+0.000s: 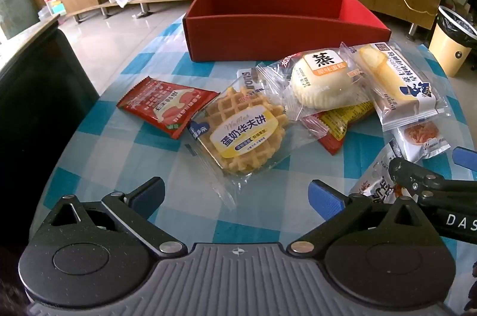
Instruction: Organize snacks
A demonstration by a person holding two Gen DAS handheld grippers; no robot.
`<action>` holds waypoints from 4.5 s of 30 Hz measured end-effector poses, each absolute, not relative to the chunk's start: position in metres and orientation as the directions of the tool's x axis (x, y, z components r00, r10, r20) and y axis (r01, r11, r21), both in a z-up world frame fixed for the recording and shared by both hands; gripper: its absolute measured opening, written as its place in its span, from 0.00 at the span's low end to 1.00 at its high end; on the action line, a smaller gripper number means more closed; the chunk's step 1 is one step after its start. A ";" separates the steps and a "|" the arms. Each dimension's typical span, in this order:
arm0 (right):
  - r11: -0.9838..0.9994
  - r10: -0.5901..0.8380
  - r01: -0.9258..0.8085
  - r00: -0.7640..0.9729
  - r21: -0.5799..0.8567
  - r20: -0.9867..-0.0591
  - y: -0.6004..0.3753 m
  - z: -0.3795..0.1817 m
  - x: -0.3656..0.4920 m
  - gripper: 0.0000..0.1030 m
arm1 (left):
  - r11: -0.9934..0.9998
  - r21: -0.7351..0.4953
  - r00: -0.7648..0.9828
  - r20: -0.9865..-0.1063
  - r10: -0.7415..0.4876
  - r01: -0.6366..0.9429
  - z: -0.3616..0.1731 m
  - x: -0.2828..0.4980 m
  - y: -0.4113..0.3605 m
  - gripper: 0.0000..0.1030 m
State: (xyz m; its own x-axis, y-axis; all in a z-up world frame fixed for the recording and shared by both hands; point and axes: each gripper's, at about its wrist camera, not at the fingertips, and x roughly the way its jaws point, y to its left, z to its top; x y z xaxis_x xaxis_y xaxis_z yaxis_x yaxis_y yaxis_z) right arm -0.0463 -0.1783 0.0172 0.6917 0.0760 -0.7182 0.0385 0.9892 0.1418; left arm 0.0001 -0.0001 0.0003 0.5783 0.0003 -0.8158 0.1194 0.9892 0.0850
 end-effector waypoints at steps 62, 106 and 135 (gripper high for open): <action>0.988 0.121 -0.001 0.608 0.152 -0.785 -0.173 0.009 -0.040 1.00 | 0.997 0.032 0.612 -0.791 -0.016 0.068 0.002 0.014 0.024 1.00; 0.981 0.195 -0.101 0.603 0.169 -0.773 -0.163 0.023 -0.039 0.79 | 0.964 -0.116 0.531 -0.816 -0.229 0.238 0.004 0.049 0.029 0.99; 0.969 0.240 -0.098 0.592 0.227 -0.770 -0.174 0.024 -0.041 0.79 | 0.776 0.187 0.531 -0.820 -0.215 0.602 0.011 0.027 -0.008 0.98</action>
State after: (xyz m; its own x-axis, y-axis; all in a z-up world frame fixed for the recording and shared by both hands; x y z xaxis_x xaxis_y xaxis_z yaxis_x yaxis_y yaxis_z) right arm -0.0414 -0.1737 0.0239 0.5917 0.2402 -0.7695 -0.0984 0.9690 0.2268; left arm 0.0271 -0.0085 0.0106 0.5310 -0.2147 -0.8197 0.6024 0.7760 0.1870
